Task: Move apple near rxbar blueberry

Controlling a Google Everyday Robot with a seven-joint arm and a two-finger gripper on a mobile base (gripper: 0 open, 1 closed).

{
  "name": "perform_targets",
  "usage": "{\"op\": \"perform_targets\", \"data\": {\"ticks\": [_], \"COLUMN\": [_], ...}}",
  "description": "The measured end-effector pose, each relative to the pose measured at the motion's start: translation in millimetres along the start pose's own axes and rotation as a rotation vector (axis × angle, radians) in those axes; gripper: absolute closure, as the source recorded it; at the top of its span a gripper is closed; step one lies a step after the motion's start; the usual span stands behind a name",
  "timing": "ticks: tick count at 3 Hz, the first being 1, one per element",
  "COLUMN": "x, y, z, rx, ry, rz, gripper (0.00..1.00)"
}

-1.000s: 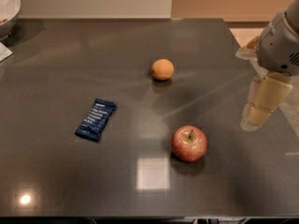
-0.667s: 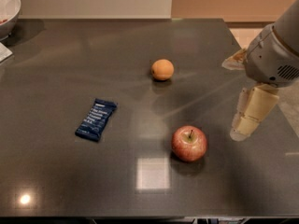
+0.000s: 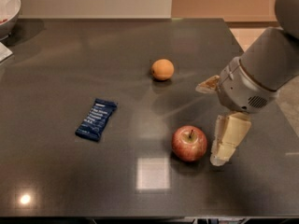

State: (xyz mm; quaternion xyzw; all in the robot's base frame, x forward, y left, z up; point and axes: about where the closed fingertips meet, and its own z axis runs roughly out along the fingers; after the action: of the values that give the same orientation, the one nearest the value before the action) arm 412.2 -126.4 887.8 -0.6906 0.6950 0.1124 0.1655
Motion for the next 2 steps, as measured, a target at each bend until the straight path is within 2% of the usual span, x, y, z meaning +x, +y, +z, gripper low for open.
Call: {"op": "perform_targets", "data": {"ticks": [2], "x": [-3], "y": [23], "z": [35], "rx": [-0.074], "ry": [0.018], "rz": [-0.063], "gripper": [0.00]}}
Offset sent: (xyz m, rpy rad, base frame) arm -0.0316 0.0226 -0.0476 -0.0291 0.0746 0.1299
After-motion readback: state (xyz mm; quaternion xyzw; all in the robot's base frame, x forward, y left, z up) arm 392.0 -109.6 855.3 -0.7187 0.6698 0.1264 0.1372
